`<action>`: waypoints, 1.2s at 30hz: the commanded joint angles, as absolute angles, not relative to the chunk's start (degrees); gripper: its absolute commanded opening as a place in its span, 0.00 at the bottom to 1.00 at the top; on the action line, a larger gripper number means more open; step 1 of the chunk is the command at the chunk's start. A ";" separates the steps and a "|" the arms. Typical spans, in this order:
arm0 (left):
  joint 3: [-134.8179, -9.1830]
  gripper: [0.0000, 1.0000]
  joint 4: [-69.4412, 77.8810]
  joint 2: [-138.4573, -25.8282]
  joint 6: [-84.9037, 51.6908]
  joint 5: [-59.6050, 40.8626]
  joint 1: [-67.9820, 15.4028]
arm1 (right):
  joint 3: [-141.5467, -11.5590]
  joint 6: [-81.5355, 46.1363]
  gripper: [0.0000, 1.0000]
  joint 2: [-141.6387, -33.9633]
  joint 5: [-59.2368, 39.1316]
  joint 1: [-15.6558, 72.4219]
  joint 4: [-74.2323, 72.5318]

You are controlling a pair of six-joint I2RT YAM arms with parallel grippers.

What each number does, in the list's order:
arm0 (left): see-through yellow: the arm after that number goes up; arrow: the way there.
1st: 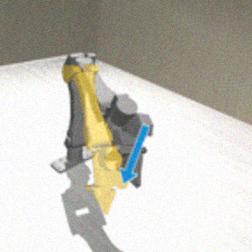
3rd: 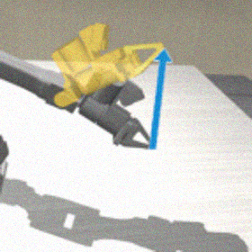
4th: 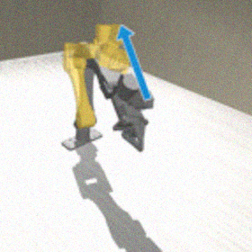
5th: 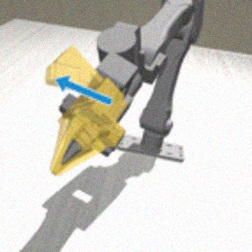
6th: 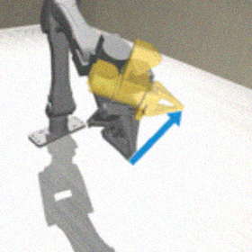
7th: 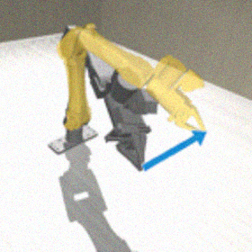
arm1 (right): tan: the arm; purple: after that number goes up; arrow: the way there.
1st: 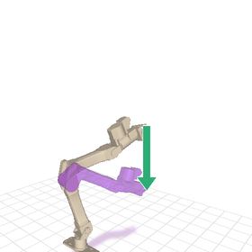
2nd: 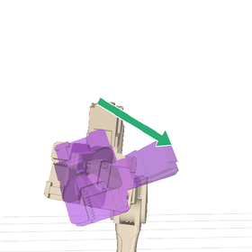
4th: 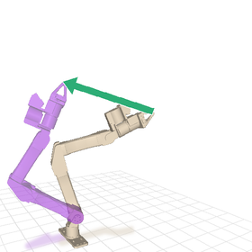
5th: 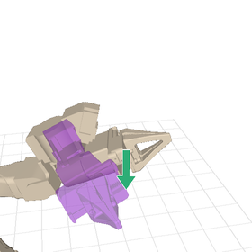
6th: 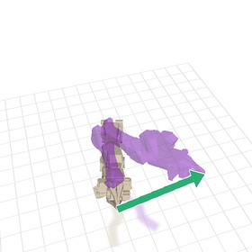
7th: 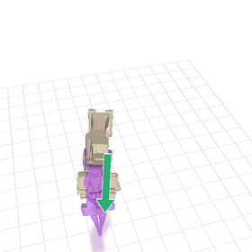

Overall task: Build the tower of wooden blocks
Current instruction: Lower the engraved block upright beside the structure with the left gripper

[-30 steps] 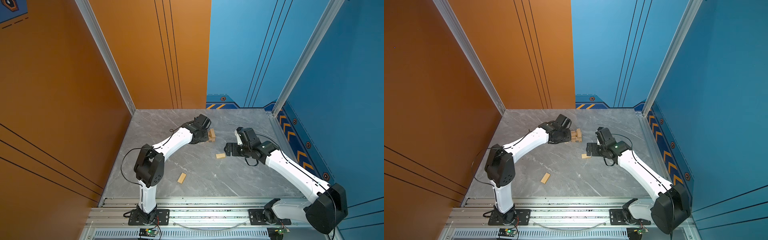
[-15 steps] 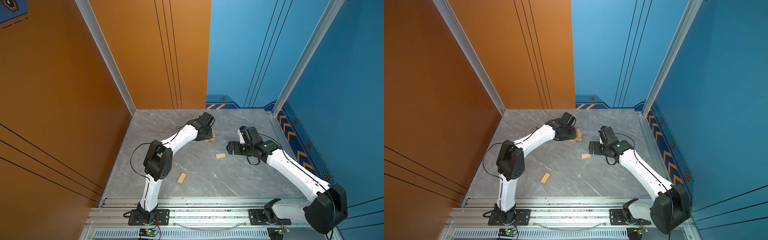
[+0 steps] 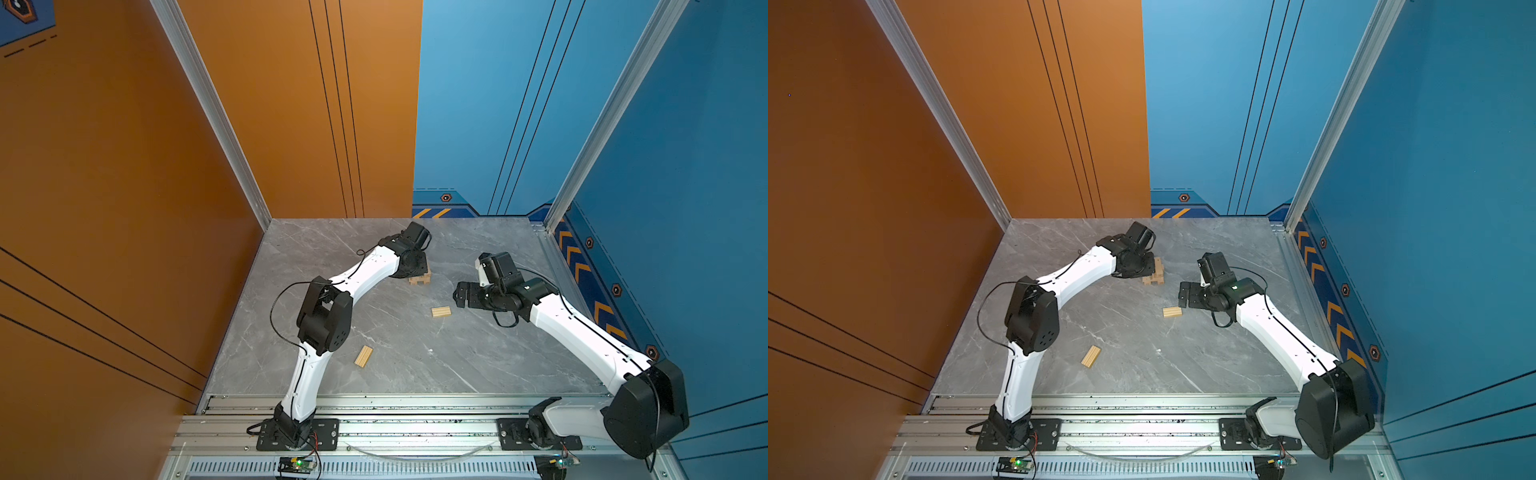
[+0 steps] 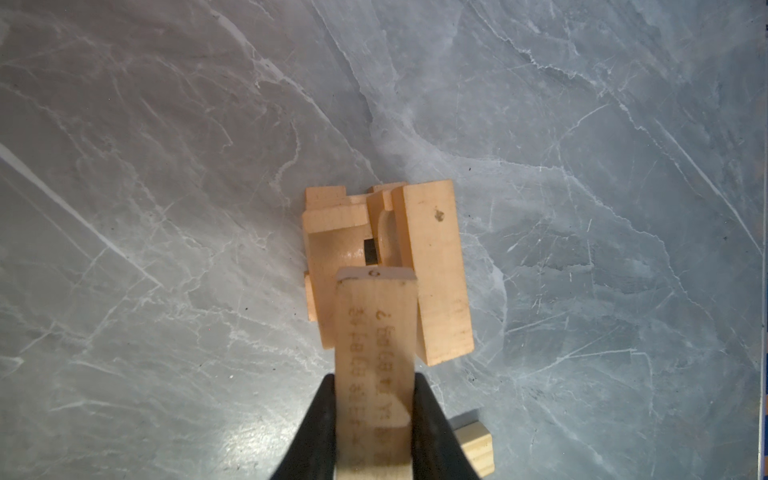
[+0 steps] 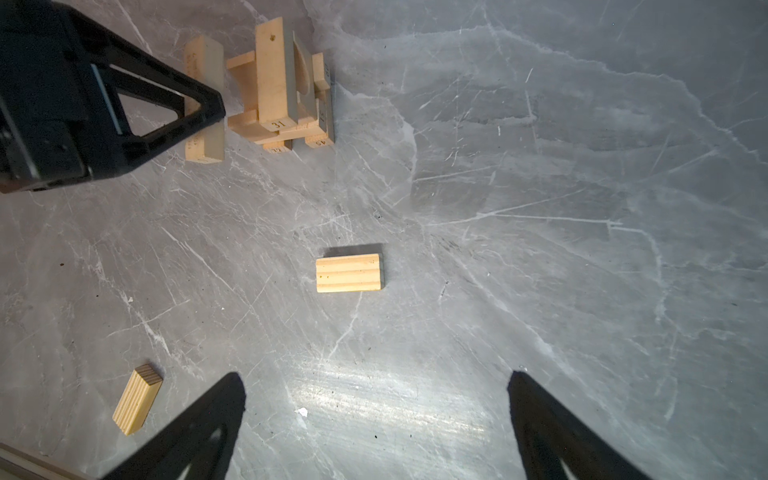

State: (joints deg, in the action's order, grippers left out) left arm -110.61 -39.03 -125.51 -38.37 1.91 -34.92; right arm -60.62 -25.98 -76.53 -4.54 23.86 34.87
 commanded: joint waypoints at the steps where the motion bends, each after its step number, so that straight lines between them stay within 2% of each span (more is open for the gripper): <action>1: -112.75 0.18 -40.58 -126.64 -37.84 0.87 -34.17 | -62.44 -25.66 1.00 -77.17 -5.41 23.31 34.37; 27: -117.95 0.19 -42.80 -130.31 -37.34 2.61 -33.22 | -63.08 -24.79 1.00 -78.70 -8.55 22.68 32.43; 36: -118.39 0.22 -42.82 -130.63 -37.36 3.30 -33.22 | -63.06 -24.70 1.00 -78.84 -8.61 22.32 32.43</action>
